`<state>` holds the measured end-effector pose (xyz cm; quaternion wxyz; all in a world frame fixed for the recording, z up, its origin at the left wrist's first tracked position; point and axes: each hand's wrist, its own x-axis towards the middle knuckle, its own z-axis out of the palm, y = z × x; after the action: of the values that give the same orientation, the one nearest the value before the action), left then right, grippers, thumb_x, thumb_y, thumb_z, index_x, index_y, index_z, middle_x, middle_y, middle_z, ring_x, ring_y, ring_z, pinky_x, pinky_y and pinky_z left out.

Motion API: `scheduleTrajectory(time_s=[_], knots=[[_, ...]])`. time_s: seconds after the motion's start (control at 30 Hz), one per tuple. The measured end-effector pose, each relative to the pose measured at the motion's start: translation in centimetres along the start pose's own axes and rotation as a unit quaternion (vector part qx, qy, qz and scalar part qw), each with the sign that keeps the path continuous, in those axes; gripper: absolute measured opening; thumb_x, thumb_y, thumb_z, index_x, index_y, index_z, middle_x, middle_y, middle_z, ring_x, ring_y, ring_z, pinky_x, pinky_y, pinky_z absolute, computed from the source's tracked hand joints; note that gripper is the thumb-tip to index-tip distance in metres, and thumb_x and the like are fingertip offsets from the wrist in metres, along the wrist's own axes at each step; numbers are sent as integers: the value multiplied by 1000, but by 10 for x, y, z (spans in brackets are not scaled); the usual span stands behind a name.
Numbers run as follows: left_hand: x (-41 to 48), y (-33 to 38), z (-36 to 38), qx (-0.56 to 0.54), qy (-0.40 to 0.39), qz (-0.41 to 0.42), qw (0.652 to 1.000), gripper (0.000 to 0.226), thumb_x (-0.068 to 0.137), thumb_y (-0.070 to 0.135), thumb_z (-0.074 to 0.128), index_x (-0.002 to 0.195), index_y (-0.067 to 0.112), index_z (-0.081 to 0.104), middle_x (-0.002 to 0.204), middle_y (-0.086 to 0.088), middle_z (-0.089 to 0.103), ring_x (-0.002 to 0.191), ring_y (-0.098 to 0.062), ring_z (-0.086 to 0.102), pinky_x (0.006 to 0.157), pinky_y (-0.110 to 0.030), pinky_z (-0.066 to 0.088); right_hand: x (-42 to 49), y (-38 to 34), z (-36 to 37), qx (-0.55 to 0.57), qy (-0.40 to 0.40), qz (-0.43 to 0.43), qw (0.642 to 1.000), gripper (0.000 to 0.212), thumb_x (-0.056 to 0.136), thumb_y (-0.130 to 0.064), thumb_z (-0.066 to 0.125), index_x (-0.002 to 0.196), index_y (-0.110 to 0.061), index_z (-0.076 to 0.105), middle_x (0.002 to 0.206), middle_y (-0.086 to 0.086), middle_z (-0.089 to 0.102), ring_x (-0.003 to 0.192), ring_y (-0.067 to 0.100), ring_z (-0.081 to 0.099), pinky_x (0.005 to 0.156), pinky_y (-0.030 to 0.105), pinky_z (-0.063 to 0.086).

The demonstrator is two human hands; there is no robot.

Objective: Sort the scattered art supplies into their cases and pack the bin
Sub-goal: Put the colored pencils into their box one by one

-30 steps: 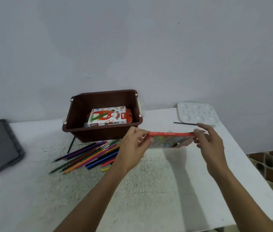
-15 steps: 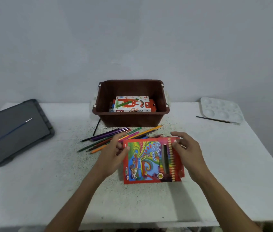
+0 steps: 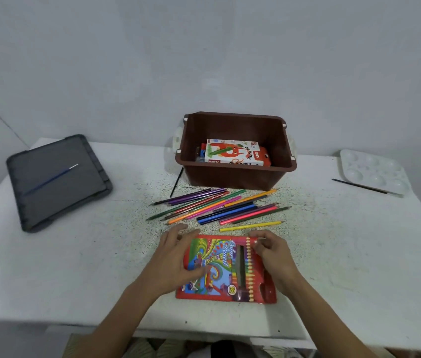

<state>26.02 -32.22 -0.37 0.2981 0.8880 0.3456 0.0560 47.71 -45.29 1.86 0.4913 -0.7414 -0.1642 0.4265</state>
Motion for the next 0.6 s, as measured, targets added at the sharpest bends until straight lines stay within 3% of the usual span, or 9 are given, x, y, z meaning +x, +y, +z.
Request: scheduleTrajectory(time_s=[0.1,0.23,0.33,0.47,0.6], knots=[[-5,-2,10,81,-42,69,993,99,68,90,50,151,45,19,160,11,-1,146,-11,-3,118,-45,18,5,2,7,4,20,1,1000,20,99,-1,49,102,-13,65,94,14,72,72,22,73,63,38,59],[-10,-8,19,131,-77,132,980,114,62,97,46,154,45,3,161,12,-20,147,-12,-25,118,-43,-6,8,1,13,12,44,-11,999,28,95,6,45,100,-11,67,89,17,73,74,31,73,69,51,59],[-7,-15,18,127,-59,145,979,109,66,95,46,154,46,5,163,11,-14,149,-14,-21,118,-47,-1,11,2,15,-25,48,-18,998,28,95,2,46,96,-18,66,88,13,73,77,31,73,70,53,60],[-2,-21,20,124,-24,170,977,97,72,91,46,153,46,16,164,9,3,151,-15,-5,117,-48,15,19,-3,12,-199,31,-69,977,26,99,-8,47,94,-30,61,90,2,71,76,17,71,62,33,59],[1,-23,21,118,-9,170,978,96,73,90,47,152,48,12,164,10,4,151,-14,-4,116,-45,12,27,-2,13,-303,49,-137,942,20,98,-10,49,106,-20,65,95,6,68,82,18,65,63,26,45]])
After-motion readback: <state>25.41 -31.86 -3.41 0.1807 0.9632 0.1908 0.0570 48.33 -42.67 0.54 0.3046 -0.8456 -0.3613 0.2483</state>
